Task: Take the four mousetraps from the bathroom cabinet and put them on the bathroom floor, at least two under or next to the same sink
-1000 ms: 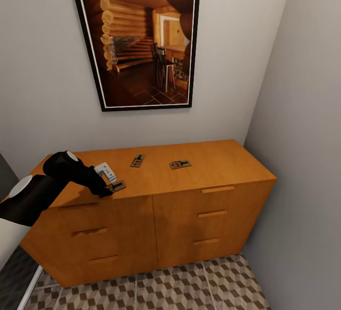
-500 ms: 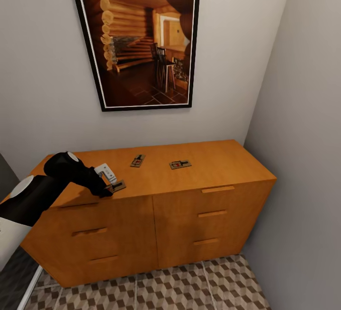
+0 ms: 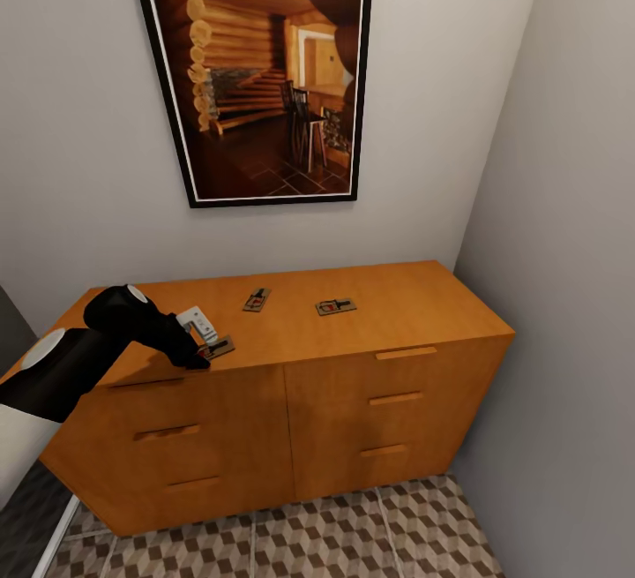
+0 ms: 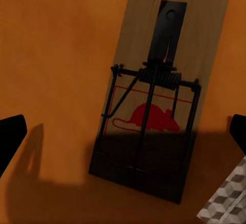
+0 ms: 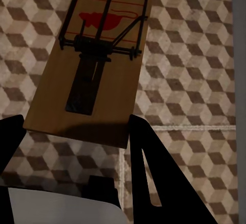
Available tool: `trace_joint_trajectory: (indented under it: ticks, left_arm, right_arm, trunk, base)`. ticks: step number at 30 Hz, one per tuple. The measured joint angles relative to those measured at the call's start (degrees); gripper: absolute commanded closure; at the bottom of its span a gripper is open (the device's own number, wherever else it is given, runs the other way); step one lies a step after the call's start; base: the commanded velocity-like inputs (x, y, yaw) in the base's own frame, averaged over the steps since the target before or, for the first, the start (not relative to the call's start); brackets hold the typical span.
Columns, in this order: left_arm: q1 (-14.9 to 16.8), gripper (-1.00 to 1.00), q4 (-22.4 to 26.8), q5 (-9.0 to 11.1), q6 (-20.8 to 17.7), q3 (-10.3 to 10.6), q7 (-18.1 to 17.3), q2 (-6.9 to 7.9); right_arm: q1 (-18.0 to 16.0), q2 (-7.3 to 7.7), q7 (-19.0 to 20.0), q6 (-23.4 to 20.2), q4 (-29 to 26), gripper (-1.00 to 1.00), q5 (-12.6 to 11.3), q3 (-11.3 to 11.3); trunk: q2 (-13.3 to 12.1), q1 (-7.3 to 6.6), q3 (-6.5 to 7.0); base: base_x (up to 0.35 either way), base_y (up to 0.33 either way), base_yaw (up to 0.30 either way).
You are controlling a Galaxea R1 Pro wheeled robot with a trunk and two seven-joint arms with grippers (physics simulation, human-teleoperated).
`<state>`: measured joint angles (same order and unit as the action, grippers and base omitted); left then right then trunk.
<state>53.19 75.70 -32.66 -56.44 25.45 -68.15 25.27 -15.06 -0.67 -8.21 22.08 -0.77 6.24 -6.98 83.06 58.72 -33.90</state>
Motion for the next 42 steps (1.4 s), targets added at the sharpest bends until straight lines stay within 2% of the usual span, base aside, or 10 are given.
trace_joint_trajectory:
  ticks: [12,15,22,28,40,41,42]
  left_arm:
    - [-0.16,-1.00,0.08,-0.10,0.13,-0.29,0.00,-0.06]
    - [-0.19,-1.00,-0.49,0.08,0.15,-0.98,-0.03,-0.34]
    - [-0.20,-1.00,-2.55,0.17,3.01,-3.23,0.00,-1.38]
    - [-0.20,-1.00,-3.32,0.04,3.65,-4.18,0.03,-1.86]
    - [-0.20,-1.00,-3.50,-0.06,3.84,-4.41,-0.01,-1.99]
    - [-0.20,1.00,-3.50,-0.06,3.85,-4.42,-0.01,-1.99]
    - [-0.20,1.00,-3.04,0.28,3.54,-3.43,-0.05,-1.99]
  right_arm:
    - [0.03,-0.02,0.00,0.00,0.00,1.00,0.01,-0.02]
    - [0.01,0.00,0.00,0.00,0.00,1.00,0.02,-0.02]
    - [0.00,-0.02,0.00,0.00,0.00,1.00,0.00,0.02]
    - [0.01,-0.02,0.00,0.00,0.00,1.00,-0.03,-0.01]
    - [0.01,-0.03,0.00,0.00,0.00,1.00,0.02,-0.02]
    - [0.00,-0.03,0.00,0.00,0.00,1.00,0.02,-0.02]
    - [-0.01,-0.03,0.00,0.00,0.00,1.00,0.03,-0.02]
  trunk:
    - [0.00,0.00,0.00]
    - [0.00,0.00,0.00]
    - [0.00,0.00,0.00]
    - [0.00,0.00,0.00]
    - [0.00,0.00,0.00]
    - [0.00,0.00,0.00]
    - [0.00,0.00,0.00]
  base:
    - [0.000,0.000,0.000]
    - [0.000,0.000,0.000]
    - [0.000,0.000,0.000]
    - [0.000,0.000,0.000]
    - [0.000,0.000,0.000]
    - [0.000,0.000,0.000]
    - [0.000,0.000,0.000]
